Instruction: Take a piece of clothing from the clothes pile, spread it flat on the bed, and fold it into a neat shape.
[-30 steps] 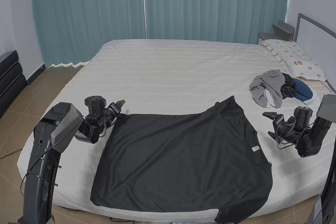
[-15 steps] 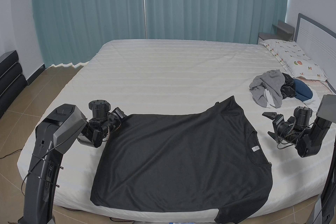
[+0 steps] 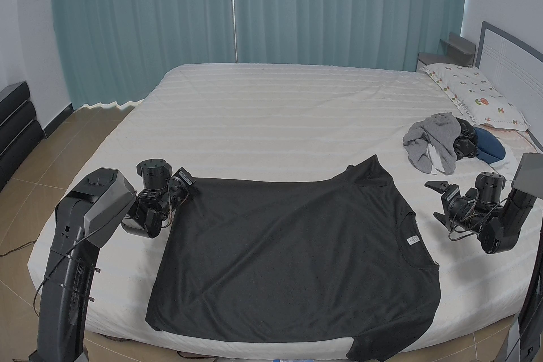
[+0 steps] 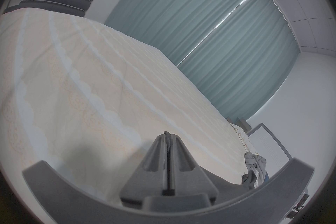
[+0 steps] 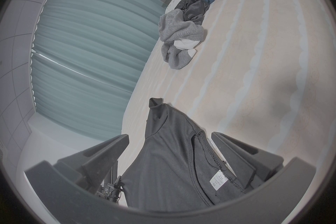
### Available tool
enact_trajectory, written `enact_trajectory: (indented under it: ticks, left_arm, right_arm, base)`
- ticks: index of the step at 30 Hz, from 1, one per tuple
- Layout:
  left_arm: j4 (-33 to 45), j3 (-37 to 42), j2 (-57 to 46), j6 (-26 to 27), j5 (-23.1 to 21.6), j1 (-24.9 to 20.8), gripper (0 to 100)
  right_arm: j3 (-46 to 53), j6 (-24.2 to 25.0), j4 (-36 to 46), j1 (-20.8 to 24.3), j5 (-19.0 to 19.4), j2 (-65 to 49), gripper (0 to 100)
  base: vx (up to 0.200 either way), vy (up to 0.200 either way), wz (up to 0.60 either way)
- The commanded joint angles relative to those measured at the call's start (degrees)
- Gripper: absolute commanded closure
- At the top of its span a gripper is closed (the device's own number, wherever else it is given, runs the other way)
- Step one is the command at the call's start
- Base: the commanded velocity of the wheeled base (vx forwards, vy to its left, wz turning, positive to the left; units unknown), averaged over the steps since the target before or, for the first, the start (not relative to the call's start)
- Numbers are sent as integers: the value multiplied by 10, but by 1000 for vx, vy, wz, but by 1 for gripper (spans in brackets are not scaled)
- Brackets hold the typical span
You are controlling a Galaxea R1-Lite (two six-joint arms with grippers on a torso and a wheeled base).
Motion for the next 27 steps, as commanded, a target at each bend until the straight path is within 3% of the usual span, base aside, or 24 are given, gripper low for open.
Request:
enact_trajectory:
  ticks: [1, 25, 26, 27]
  left_arm:
    - [0, -2, 2, 0, 0, 5, 100]
    - [7, -27, 8, -1, 11, 17, 100]
    - [7, -26, 8, -1, 11, 17, 0]
    - [7, -23, 5, -1, 11, 17, 0]
  right_arm:
    - [1, 0, 0, 0, 0, 2, 0]
    - [4, 0, -1, 1, -1, 1, 0]
    - [5, 0, -1, 1, -1, 0, 0]
    - [5, -1, -1, 2, -1, -1, 0]
  base:
    - [0, 0, 0]
    - [0, 0, 0]
    - [0, 0, 0]
    - [0, 0, 0]
